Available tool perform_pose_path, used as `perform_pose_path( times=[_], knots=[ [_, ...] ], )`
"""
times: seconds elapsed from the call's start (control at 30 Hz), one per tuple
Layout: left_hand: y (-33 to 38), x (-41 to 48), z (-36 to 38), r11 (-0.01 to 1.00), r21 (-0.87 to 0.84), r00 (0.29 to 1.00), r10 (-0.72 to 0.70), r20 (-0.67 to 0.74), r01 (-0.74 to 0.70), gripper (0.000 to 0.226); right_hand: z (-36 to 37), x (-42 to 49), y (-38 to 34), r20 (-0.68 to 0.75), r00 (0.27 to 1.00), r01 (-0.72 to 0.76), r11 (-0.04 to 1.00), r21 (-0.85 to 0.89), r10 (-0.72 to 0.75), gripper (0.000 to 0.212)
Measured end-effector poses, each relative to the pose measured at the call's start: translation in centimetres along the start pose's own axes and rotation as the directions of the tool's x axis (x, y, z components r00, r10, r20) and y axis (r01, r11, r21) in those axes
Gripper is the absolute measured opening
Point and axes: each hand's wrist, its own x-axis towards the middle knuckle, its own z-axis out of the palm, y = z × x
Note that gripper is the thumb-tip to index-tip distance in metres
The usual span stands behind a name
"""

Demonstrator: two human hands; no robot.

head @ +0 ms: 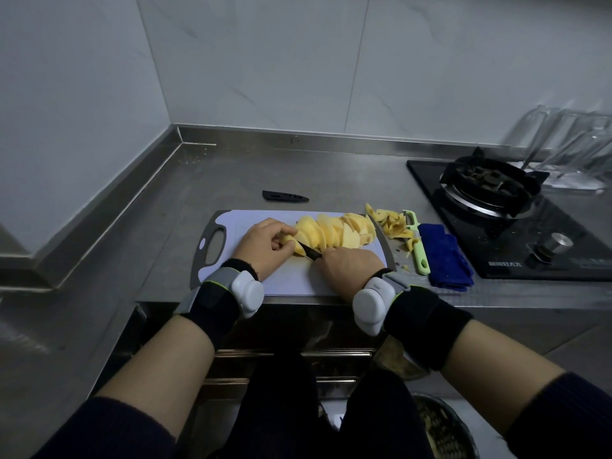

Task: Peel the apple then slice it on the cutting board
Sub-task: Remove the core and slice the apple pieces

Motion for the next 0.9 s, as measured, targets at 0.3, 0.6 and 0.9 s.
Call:
perform_pose_path(
  times=[0.3, 0.6, 0.9],
  knots=[
    [0.3, -0.2, -0.4, 0.994, -0.060, 0.991, -0.099, -0.092, 0.094, 0.021, -1.1, -1.0, 0.9, 0.033, 0.999, -0.033, 0.999, 0.041, 0.032, 0.036],
    [0.2, -0.2, -0.3, 0.991, -0.107, 0.993, -0.093, -0.070, 0.085, 0.013, -1.2, -1.8, 0.7, -0.120, 0.992, -0.037, 0.997, 0.063, 0.045, 0.034],
    [0.4, -0.2, -0.2, 0.988, -0.115, 0.987, -0.120, -0.107, 0.108, 0.012, -1.0, -2.0, 0.4, -0.145, 0.988, -0.030, 0.995, 0.092, 0.043, 0.035]
  ],
)
